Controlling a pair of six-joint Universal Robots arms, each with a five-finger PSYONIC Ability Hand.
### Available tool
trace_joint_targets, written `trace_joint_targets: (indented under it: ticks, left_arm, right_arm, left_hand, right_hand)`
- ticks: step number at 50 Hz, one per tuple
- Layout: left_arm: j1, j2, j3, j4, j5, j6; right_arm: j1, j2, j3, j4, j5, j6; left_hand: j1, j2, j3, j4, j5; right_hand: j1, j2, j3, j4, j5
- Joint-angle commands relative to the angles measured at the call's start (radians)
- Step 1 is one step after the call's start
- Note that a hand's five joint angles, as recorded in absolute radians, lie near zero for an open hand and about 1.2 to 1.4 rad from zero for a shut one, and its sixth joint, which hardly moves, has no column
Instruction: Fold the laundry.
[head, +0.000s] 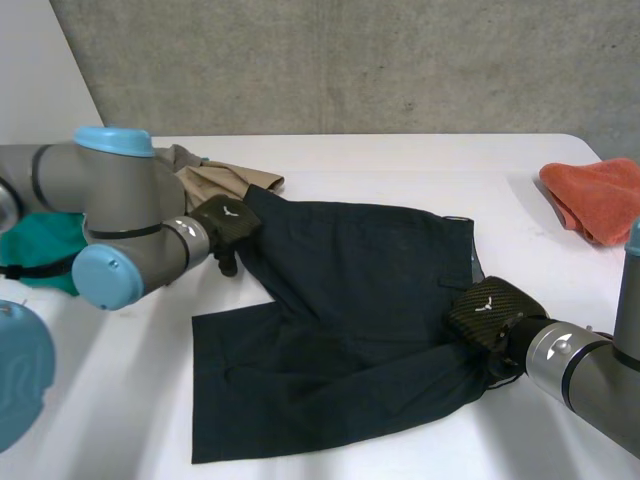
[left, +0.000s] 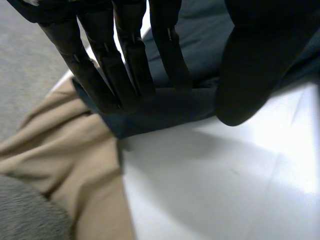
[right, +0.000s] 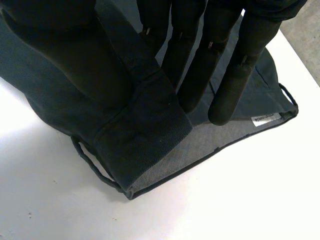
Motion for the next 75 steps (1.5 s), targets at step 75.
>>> trace_joint_targets:
  ticks: [75]
  left_arm:
    - [-0.077, -0.122, 0.169, 0.035, -0.194, 0.084]
  right_arm:
    - [-0.019, 0.057, 0.02, -0.064, 0.012, -0.004]
  left_hand:
    - [-0.215, -0.221, -0.221, -0.221, -0.224]
  right_hand:
    - [0.273, 0.227, 0.202, 0.197, 0.215]
